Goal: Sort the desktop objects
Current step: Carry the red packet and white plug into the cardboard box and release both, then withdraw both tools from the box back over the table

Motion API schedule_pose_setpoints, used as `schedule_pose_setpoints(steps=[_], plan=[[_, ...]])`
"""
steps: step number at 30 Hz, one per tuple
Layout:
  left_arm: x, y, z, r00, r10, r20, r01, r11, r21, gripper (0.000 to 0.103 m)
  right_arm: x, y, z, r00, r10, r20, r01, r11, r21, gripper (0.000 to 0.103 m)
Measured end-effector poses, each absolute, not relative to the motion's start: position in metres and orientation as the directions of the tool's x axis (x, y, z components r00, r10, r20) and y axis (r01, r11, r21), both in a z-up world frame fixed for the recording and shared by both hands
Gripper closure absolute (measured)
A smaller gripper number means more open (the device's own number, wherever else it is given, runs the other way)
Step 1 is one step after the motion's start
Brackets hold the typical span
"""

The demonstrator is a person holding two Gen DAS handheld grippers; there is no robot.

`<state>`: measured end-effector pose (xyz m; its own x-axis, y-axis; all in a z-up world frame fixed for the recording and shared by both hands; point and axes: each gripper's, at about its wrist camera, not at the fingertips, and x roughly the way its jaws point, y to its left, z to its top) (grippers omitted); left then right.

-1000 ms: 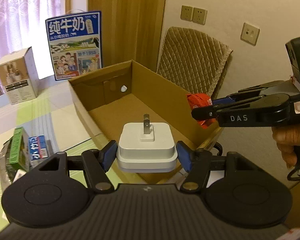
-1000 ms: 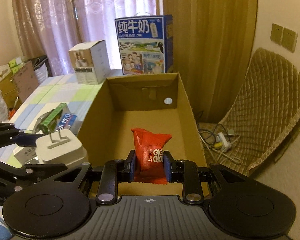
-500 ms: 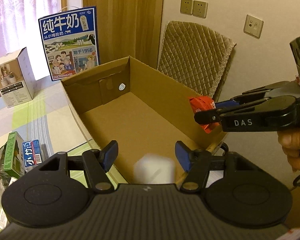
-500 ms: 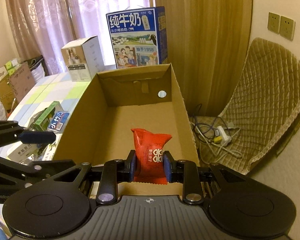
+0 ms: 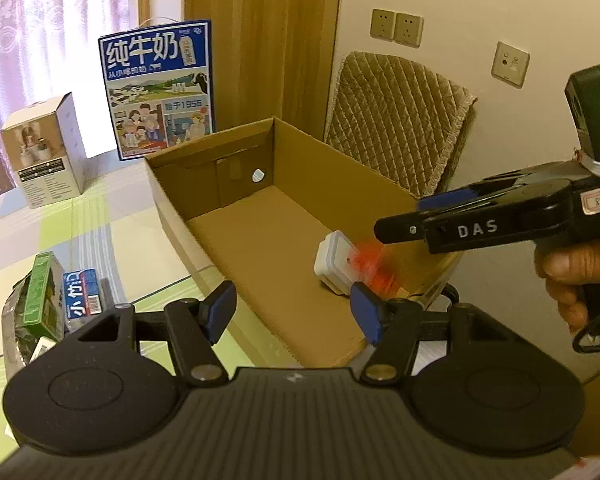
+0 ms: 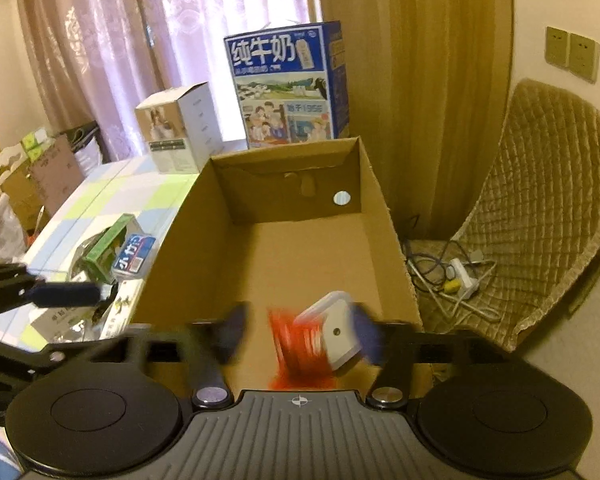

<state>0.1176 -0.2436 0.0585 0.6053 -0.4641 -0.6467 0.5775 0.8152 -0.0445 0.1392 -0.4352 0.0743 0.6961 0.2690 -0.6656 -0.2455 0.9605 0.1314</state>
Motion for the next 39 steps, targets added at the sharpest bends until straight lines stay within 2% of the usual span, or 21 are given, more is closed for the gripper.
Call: schedule_pose_setpoints(steps=[15, 23, 29, 36, 39], plan=[[0.095, -0.205, 0.059, 0.620, -0.441, -0.649, 0.517, 0.852, -0.084, 0.042, 0.108, -0.422, 0.082, 0.691, 0.225, -0.687, -0.216, 0.971, 0.101, 0.034], [0.075, -0.178, 0.063, 0.640, -0.412, -0.649, 0.477, 0.875, -0.085, 0.039, 0.078, -0.397, 0.092, 0.699, 0.218, -0.682, -0.225, 0.971, 0.080, 0.027], [0.061, -0.153, 0.068, 0.660, -0.387, -0.644, 0.441, 0.894, -0.085, 0.032, 0.063, -0.373, 0.098, 0.702, 0.220, -0.677, -0.254, 0.966, 0.050, 0.023], [0.049, -0.113, 0.073, 0.687, -0.341, -0.642, 0.380, 0.921, -0.083, 0.016, 0.048, -0.342, 0.101, 0.700, 0.248, -0.669, -0.303, 0.952, 0.036, 0.012], [0.045, -0.094, 0.074, 0.694, -0.321, -0.644, 0.351, 0.932, -0.086, 0.013, 0.044, -0.328, 0.100, 0.693, 0.268, -0.669, -0.323, 0.945, 0.045, 0.009]])
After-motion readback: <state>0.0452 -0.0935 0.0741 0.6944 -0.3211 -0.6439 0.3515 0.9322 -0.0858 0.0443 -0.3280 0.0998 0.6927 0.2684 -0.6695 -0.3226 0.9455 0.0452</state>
